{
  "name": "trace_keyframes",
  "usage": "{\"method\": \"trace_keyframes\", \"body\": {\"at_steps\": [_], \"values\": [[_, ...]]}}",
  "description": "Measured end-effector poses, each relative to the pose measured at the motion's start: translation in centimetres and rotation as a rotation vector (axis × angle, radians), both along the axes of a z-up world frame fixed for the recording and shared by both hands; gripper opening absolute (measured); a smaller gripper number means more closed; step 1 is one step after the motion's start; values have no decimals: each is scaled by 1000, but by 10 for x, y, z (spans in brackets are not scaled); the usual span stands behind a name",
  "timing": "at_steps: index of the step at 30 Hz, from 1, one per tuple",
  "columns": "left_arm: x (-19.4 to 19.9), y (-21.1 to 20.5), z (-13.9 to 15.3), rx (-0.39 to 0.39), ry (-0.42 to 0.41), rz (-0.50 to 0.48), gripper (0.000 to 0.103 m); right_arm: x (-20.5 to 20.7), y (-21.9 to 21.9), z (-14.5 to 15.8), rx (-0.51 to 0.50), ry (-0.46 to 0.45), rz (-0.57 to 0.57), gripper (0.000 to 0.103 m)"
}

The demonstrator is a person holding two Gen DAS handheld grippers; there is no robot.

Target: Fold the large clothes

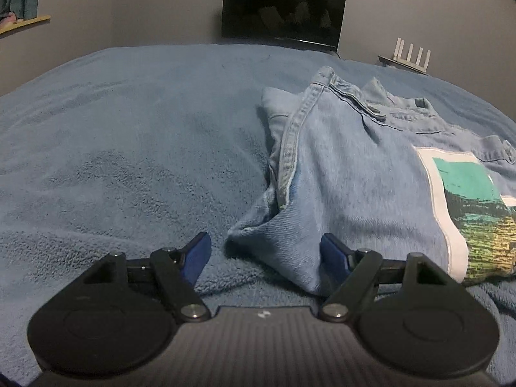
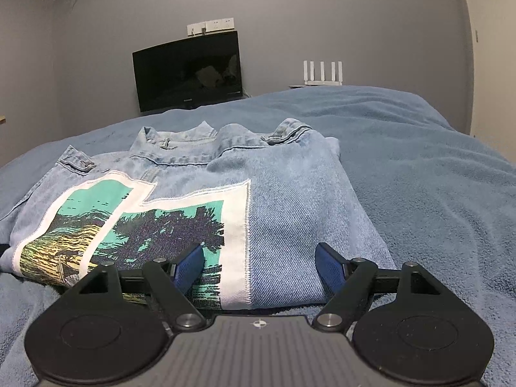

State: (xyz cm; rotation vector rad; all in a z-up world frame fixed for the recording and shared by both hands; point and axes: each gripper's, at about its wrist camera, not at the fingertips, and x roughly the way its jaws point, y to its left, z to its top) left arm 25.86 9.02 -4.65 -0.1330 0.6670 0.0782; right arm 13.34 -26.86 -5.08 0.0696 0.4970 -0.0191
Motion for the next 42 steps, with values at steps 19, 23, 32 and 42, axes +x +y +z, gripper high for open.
{"method": "trace_keyframes", "body": {"at_steps": [19, 23, 32, 42], "values": [[-67, -5, 19, -411, -40, -44, 89, -20, -11, 9, 309, 141, 34, 100], [-53, -9, 9, -400, -73, -72, 89, -15, -13, 2, 326, 143, 25, 100], [-18, 8, -8, -534, -144, -44, 89, 1, -26, -8, 365, 74, -11, 100], [-11, -5, 33, -569, -108, 0, 89, 7, -38, 18, 577, -53, -94, 95]]}}
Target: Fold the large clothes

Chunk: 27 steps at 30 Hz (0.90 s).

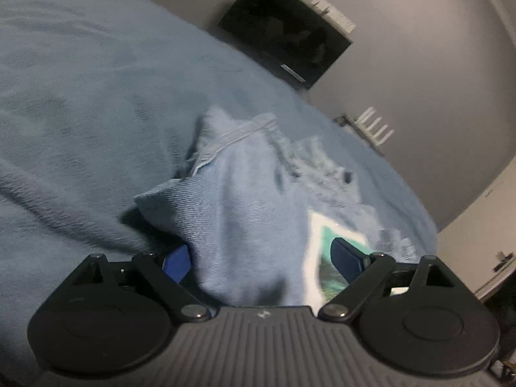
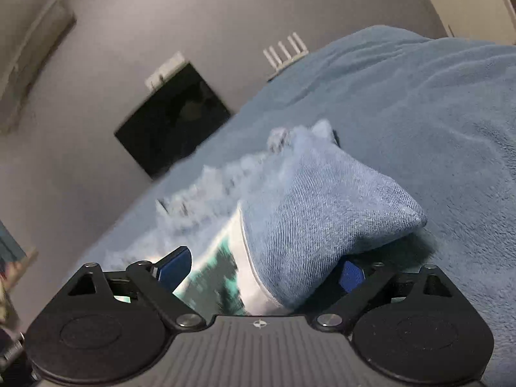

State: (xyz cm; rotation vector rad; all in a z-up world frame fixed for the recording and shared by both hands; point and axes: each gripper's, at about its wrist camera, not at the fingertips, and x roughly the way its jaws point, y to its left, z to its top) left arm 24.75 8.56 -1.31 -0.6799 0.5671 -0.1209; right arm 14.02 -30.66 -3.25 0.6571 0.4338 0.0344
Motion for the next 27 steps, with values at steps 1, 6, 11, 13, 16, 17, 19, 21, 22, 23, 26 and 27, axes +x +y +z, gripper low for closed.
{"method": "trace_keyframes", "body": {"at_steps": [1, 6, 11, 13, 16, 17, 19, 21, 22, 23, 26, 27], "values": [[1, 2, -2, -33, -21, -13, 89, 2, -2, 0, 20, -6, 1, 96], [12, 16, -34, -86, 54, -6, 89, 21, -18, -29, 141, 107, 61, 96], [13, 26, -42, -148, -27, -12, 87, 26, -17, -30, 127, 80, 66, 80], [15, 25, -39, -158, -73, -20, 87, 26, -14, -24, 104, 35, 68, 80], [26, 16, -50, -105, -58, -42, 87, 38, -15, -34, 93, 79, 64, 80], [30, 11, -56, -62, -44, -48, 87, 43, -18, -39, 110, 97, 68, 80], [33, 3, -62, 8, -44, -56, 87, 48, -27, -51, 170, 84, 63, 80], [32, -2, -55, 51, -49, -26, 67, 47, -29, -50, 199, 75, 43, 76], [29, -3, -51, 56, -51, -5, 59, 46, -28, -46, 189, 66, 29, 68], [26, -2, -47, 51, -56, 13, 48, 43, -25, -41, 157, 52, 20, 63], [15, -7, -27, 88, -96, 18, 29, 41, -11, -24, 59, 18, 19, 47], [10, -10, -21, 103, -115, 18, 27, 41, -8, -18, 39, 3, 22, 41]]}}
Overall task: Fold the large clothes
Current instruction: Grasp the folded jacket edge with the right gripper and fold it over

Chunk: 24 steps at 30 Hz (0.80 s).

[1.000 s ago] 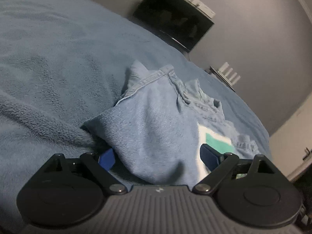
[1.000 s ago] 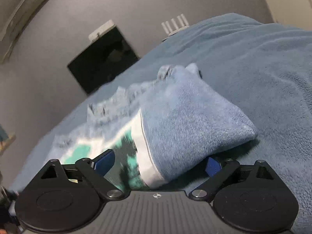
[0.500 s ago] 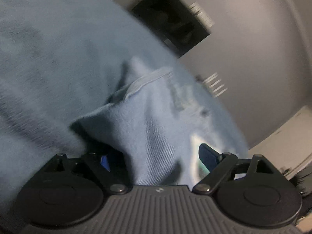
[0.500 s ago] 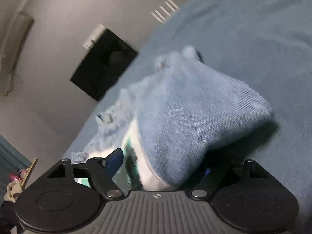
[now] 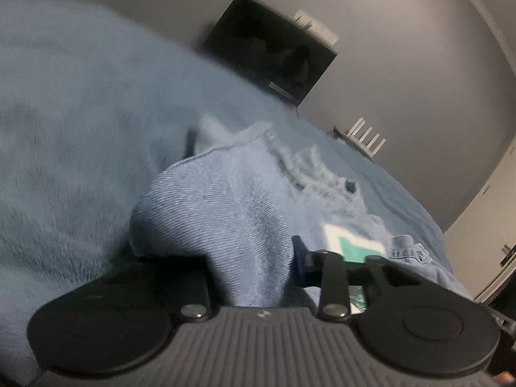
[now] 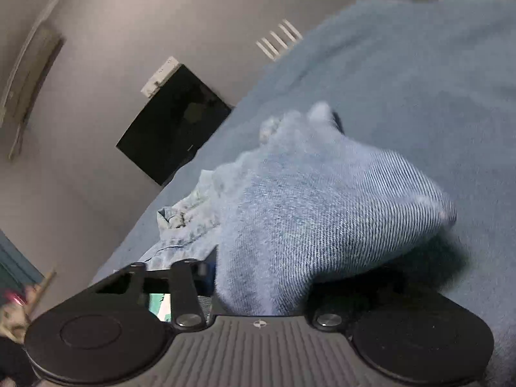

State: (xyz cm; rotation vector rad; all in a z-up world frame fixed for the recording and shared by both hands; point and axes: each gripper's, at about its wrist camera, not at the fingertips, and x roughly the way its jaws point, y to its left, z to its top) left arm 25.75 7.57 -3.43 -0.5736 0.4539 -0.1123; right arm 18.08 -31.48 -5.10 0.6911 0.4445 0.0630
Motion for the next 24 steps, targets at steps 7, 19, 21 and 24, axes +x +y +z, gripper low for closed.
{"method": "trace_keyframes", "body": {"at_steps": [7, 19, 21, 24], "values": [[-36, 4, 22, -26, 6, -29, 24, -27, 4, 35, -22, -49, 24, 33], [-133, 3, 48, 15, 114, -77, 24, -110, -6, 64, 24, 105, 40, 33], [-139, -1, 48, 77, 161, -99, 28, -119, -7, 60, 20, 153, 28, 35], [-141, -7, 46, 168, 253, -100, 41, -120, -16, 40, 90, 309, -23, 50]]}}
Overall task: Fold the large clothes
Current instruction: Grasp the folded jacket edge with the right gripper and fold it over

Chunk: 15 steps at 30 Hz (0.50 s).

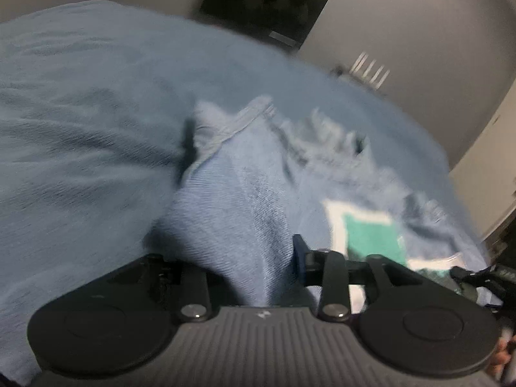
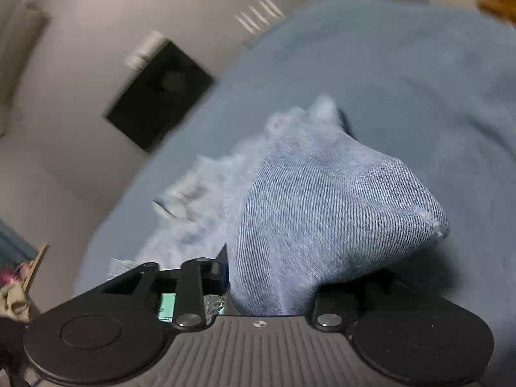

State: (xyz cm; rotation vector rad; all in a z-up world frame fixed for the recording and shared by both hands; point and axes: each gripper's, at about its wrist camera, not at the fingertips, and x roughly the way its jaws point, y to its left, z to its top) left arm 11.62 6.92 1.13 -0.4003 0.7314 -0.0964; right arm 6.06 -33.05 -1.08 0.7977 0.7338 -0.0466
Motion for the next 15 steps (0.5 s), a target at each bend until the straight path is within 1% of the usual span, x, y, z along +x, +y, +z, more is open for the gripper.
{"method": "trace_keyframes", "body": {"at_steps": [1, 2, 3, 5, 6, 8, 10, 12, 13, 15], "values": [[-2, -1, 1, 16, 8, 2, 42, -3, -2, -3, 13, 32, -20, 53], [-8, -2, 6, 41, 1, 6, 46, -9, -5, -4, 37, 35, -32, 54], [-12, -4, 11, 74, -5, 11, 52, -16, -6, -2, 45, 25, -45, 56], [-16, -5, 16, 148, -11, 28, 55, -24, -6, 5, 32, 5, -57, 65], [-16, -6, 19, 157, -16, 31, 56, -27, -7, 5, 36, 0, -62, 71], [-18, -5, 22, 176, -20, 50, 58, -26, -8, 3, 54, 2, -77, 71], [-17, -2, 24, 193, -16, 72, 59, -34, -11, -6, 70, 7, -105, 71], [-16, -1, 23, 229, -15, 108, 73, -24, -9, -12, 82, 9, -132, 71], [-17, 2, 24, 238, -17, 129, 75, -20, -10, -19, 96, 6, -139, 71], [-18, 12, 23, 214, -22, 153, 75, -14, -9, -27, 107, 5, -144, 71]]}}
